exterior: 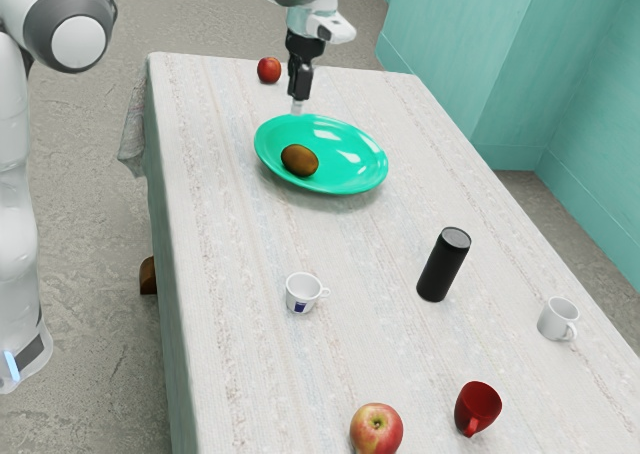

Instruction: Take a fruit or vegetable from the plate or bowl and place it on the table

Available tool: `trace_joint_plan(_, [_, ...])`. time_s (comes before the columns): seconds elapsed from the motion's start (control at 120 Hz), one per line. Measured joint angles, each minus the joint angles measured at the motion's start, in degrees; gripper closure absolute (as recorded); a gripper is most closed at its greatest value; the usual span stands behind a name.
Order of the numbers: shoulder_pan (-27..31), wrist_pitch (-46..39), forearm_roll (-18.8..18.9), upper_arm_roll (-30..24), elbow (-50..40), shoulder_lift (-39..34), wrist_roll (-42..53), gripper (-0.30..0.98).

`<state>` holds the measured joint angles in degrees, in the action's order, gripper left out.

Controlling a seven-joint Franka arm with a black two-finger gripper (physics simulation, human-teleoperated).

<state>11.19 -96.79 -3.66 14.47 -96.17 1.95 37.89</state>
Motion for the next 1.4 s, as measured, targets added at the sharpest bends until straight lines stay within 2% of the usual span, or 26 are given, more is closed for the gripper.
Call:
trace_joint_plan(0.175, [-0.19, -1.55, 1.21, -0.67, -1.55, -0.25, 6.26, 0.0])
trace_joint_plan(0.592, [-1.17, -2.36, 1.31, -2.08, -1.59, 1.21, 16.65, 0.0])
trace_joint_plan(1.4, [-0.5, -3.26, 0.96, -2.89, -4.84, 2.03, 24.41, 0.0])
